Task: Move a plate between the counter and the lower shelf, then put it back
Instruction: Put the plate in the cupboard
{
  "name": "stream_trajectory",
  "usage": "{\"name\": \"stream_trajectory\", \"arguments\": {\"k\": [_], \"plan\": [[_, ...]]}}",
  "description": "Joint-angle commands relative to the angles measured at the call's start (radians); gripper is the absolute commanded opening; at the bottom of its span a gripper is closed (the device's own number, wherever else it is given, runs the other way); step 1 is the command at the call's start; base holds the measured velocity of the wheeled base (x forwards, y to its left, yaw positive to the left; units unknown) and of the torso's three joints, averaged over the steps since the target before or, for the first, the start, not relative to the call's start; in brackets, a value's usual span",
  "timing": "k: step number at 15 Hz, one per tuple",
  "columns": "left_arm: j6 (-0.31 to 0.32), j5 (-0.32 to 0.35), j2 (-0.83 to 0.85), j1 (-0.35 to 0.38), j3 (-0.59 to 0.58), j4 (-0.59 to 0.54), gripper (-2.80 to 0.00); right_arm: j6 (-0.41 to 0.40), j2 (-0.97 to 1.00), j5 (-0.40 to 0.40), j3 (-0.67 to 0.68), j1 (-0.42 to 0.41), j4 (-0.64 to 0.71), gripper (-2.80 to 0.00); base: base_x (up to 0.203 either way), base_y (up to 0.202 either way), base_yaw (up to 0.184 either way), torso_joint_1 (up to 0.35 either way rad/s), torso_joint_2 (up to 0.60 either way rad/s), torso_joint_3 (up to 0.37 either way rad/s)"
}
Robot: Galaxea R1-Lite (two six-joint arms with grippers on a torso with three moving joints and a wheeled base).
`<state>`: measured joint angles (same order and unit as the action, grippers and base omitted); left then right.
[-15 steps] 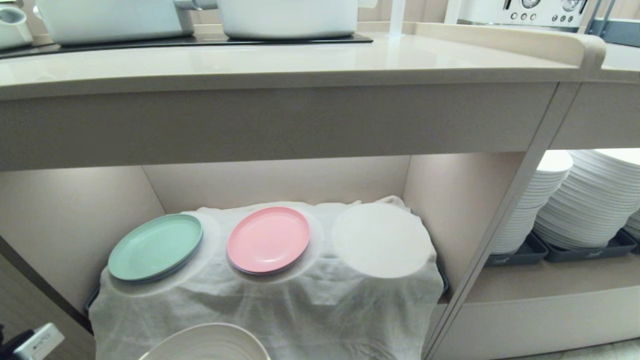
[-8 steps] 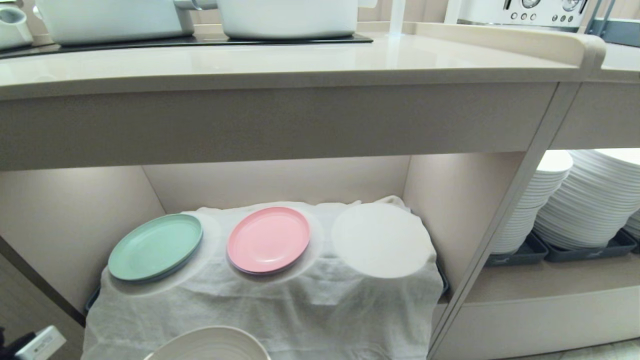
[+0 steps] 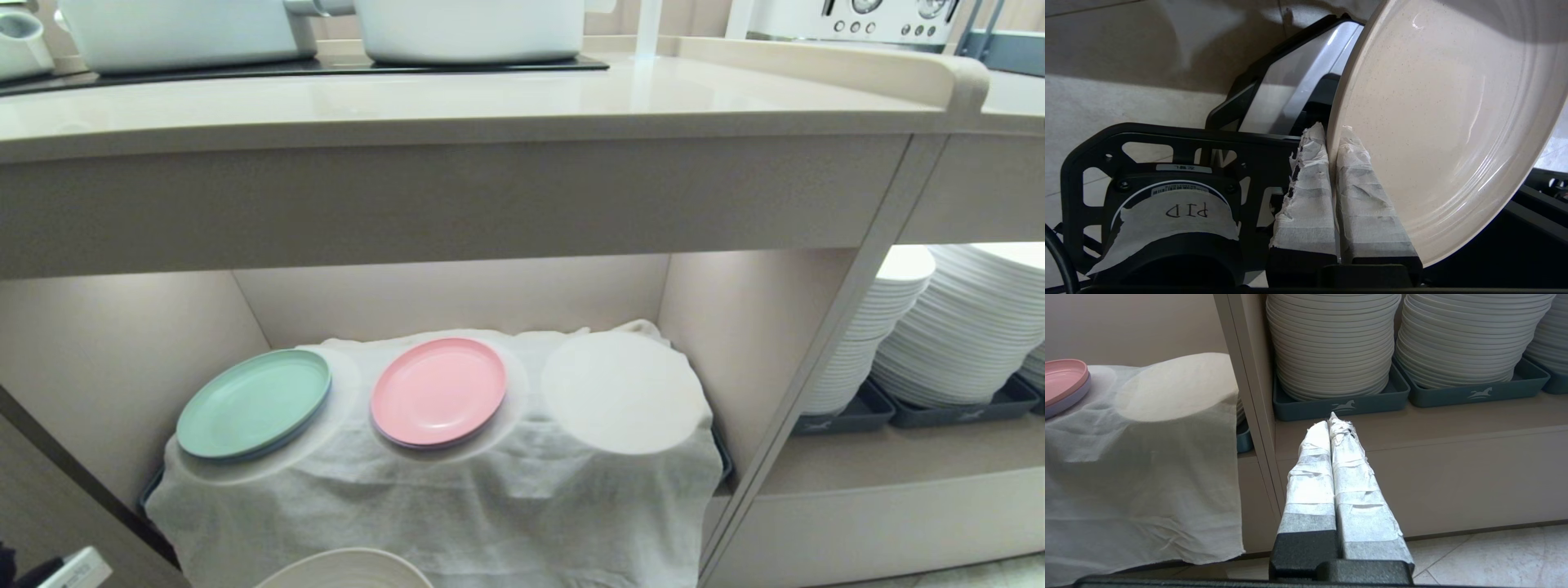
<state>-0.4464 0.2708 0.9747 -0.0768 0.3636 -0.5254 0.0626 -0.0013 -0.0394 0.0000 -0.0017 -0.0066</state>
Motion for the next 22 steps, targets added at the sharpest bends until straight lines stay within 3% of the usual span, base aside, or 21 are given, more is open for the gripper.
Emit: {"name": "stream_trajectory", "arguments": {"k": [1,12,16,22], "plan": [[-0.003,0.007,0.005,0.000,0.001,-0.002,-2.80,0.000,0.001,-0.001,0.000,0.000,-0.001,-2.80,0.000,0.000,0.000,0.000,0.00,0.000],[-0.002,0.015,0.004,-0.001,-0.002,-0.001,-2.80,0.000,0.001,-0.001,0.000,0.000,-0.001,-2.80,0.000,0.000,0.000,0.000,0.00,0.000],[-0.003,0.030,0.002,0.000,0.000,-0.001,-2.80,0.000,0.001,-0.001,0.000,0.000,-0.001,-2.80,-0.132,0.000,-0.002,0.000,0.01,0.004],[-0.003,0.031,0.001,0.000,0.001,-0.001,-2.80,0.000,0.001,-0.001,0.000,0.000,-0.001,-2.80,0.000,0.000,0.000,0.000,0.00,0.000]]}}
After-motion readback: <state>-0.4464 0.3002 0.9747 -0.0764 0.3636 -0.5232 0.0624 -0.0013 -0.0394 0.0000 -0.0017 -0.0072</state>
